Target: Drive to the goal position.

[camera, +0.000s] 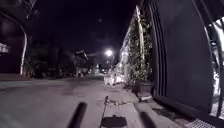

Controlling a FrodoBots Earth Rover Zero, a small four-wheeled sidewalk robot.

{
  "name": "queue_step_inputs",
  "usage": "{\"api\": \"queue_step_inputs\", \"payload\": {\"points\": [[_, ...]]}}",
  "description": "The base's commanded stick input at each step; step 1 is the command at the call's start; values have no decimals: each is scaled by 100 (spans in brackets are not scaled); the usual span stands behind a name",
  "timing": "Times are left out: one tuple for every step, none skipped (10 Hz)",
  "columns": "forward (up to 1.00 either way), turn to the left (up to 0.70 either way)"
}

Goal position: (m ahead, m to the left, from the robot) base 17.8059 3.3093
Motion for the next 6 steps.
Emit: {"api": "queue_step_inputs", "payload": {"points": [[0, 0], [0, 0], [0, 0], [0, 0], [34, 17], [70, 35]]}}
